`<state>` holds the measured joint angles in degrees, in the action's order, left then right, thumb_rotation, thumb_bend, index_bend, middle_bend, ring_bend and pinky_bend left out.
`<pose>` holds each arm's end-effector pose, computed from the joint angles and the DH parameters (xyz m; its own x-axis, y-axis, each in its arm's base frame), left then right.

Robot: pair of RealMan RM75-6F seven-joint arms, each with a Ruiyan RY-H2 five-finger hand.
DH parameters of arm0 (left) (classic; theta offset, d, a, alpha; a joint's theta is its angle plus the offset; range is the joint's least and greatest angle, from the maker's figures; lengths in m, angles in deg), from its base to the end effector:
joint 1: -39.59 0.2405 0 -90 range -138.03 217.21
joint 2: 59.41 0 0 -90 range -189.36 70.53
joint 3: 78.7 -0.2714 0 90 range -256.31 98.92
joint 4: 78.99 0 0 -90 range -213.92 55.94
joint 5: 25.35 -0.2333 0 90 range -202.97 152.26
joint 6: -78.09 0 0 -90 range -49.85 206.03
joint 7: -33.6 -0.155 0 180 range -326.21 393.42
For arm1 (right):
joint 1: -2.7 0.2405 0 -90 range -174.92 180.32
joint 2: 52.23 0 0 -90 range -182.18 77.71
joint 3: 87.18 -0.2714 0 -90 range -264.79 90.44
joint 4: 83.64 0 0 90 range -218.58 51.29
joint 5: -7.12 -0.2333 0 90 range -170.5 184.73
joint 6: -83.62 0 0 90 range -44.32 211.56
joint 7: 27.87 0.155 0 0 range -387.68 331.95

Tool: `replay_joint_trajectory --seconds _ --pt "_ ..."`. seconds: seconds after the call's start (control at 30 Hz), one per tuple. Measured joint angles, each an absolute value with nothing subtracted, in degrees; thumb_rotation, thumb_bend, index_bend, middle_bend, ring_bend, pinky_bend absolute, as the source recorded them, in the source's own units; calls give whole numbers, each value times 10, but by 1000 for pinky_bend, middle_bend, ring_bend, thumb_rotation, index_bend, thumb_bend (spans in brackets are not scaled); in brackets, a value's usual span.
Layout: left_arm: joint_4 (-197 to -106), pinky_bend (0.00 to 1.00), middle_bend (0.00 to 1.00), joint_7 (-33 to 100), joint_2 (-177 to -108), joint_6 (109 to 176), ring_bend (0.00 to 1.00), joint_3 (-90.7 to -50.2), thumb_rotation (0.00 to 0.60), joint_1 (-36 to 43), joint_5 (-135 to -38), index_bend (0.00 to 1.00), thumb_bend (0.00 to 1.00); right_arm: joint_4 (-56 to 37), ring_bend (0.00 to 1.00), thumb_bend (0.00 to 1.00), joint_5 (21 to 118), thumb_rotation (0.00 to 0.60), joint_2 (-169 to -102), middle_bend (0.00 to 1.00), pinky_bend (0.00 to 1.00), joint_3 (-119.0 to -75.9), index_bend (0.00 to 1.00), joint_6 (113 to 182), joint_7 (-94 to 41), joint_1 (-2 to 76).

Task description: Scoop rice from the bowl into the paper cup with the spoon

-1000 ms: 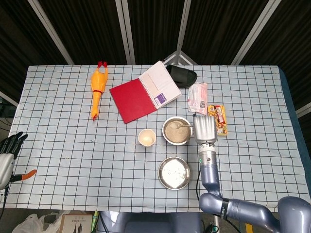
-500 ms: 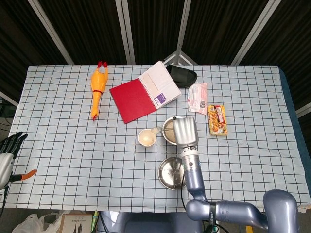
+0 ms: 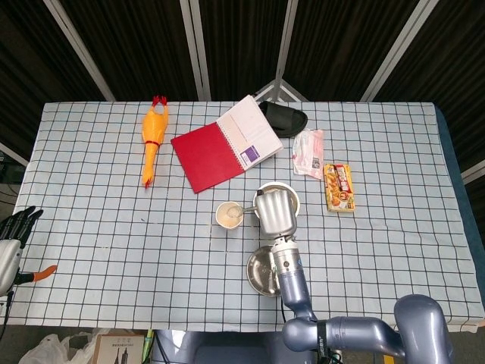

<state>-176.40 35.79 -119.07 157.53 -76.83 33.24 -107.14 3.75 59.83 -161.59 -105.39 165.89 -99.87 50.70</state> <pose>-0.3339 0.1974 0.1494 0.3404 0.1072 0.9342 0.9373 0.0408 -0.3462 -0.0490 -0.3444 -0.0718 0.7372 0.0811 0.6708 -0.6547 -0.1593 0.7389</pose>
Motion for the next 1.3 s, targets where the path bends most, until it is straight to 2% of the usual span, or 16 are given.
replay_joint_trajectory --seconds 0.63,0.97,1.3 --pt "-1767 0 0 359 -1189 1574 0 -768 600 333 -1070 0 0 -68 980 501 721 600 -1616 922 885 -979 669 1657 -985 516" --pt "-1768 0 0 352 -1190 1575 0 -767 600 333 -1065 0 0 -157 980 501 832 600 -1614 922 885 -927 669 1659 -970 528" --pt "-1770 0 0 348 -1191 1574 0 -766 600 333 -1061 0 0 -228 980 501 893 600 -1623 922 884 -907 669 1657 -937 531"
